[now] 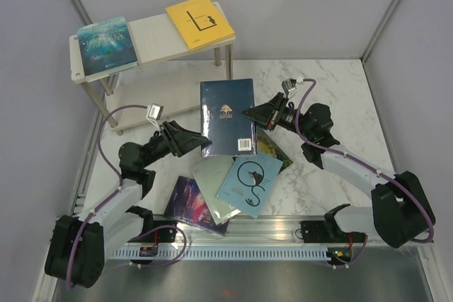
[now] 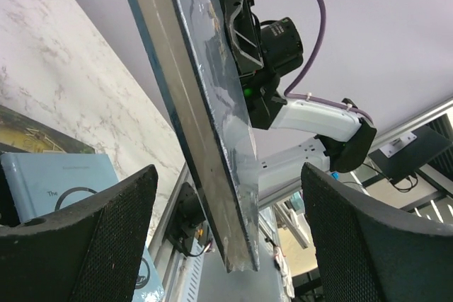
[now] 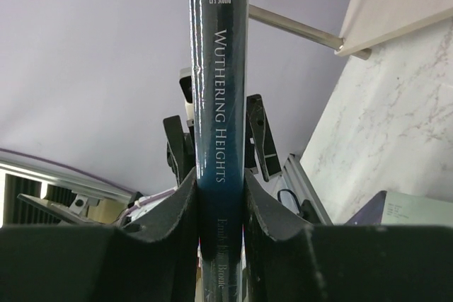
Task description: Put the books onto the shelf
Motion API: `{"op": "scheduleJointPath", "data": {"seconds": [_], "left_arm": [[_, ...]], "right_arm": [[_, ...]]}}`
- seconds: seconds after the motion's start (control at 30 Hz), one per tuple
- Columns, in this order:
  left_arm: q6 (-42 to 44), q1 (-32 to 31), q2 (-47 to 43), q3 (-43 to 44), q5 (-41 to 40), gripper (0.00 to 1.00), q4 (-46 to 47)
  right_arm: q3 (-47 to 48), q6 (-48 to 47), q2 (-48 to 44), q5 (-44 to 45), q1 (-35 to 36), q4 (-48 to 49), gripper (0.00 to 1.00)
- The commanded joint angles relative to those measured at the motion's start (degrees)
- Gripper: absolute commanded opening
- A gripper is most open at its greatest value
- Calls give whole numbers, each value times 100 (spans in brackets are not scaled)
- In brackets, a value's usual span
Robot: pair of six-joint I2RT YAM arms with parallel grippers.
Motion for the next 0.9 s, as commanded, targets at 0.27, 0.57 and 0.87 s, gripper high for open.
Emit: {"op": "scheduleJointPath", "data": {"seconds": [0.27, 0.57, 0.87], "left_arm": [[271, -553, 219, 357, 18, 63, -130], [561, -747, 123, 769, -202, 2, -885], [2256, -747, -712, 2377, -1062, 2, -4722]], "right_arm": [[-5, 873, 365, -82, -22, 2437, 0], [-145, 873, 391, -73, -14, 2560, 0], [13, 391, -48, -126, -66, 1560, 72]]}}
